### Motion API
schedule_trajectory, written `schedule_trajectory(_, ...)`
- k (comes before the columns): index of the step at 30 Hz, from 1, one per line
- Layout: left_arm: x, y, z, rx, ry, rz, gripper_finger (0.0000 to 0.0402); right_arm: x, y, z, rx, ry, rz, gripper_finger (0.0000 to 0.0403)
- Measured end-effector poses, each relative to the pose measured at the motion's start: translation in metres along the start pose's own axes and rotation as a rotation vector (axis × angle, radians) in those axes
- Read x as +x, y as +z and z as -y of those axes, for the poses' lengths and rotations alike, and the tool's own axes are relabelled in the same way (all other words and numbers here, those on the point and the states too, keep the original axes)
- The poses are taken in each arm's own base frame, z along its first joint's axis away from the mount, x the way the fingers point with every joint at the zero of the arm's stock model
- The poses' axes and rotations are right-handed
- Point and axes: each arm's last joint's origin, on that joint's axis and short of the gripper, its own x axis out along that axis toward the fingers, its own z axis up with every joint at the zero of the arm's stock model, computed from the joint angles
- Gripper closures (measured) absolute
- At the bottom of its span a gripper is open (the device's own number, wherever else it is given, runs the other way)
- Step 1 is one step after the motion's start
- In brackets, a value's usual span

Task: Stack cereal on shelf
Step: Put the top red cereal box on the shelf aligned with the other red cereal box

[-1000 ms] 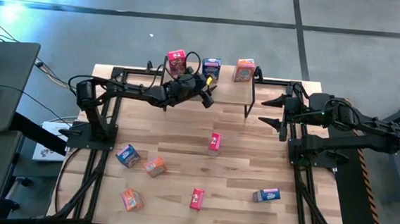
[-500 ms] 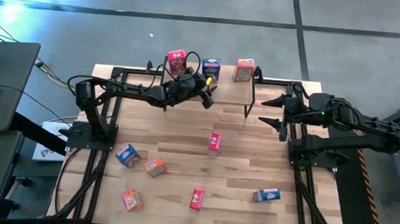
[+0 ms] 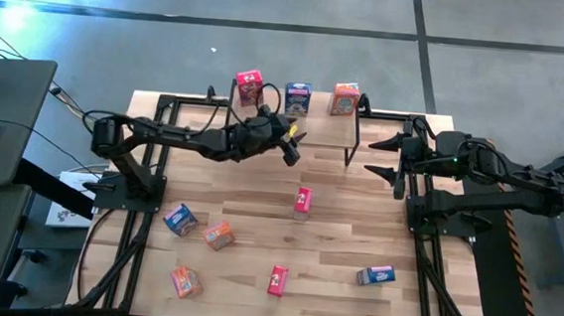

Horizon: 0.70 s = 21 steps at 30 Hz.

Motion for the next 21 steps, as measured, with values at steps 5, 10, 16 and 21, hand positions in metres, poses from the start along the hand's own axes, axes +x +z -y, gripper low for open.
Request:
schedule_trajectory(5, -0.019, 0.006, 0.018, -0.059, -0.001, 0.010, 0.0167, 0.000, 0.000, 0.000, 0.000, 0.000, 0.000, 0.0143)
schedule_trajectory(10, -0.033, 0.013, 0.032, -0.110, -0.014, -0.049, 0.0167, 0.000, 0.000, 0.000, 0.000, 0.000, -0.001, 0.0143)
schedule_trajectory(16, -0.044, 0.040, 0.044, -0.135, -0.030, -0.130, 0.0167, 0.000, 0.000, 0.000, 0.000, 0.000, -0.001, 0.0143)
schedule_trajectory(21, -0.053, 0.055, 0.050, -0.234, -0.054, -0.170, 0.0167, 0.000, 0.000, 0.000, 0.000, 0.000, -0.003, 0.0143)
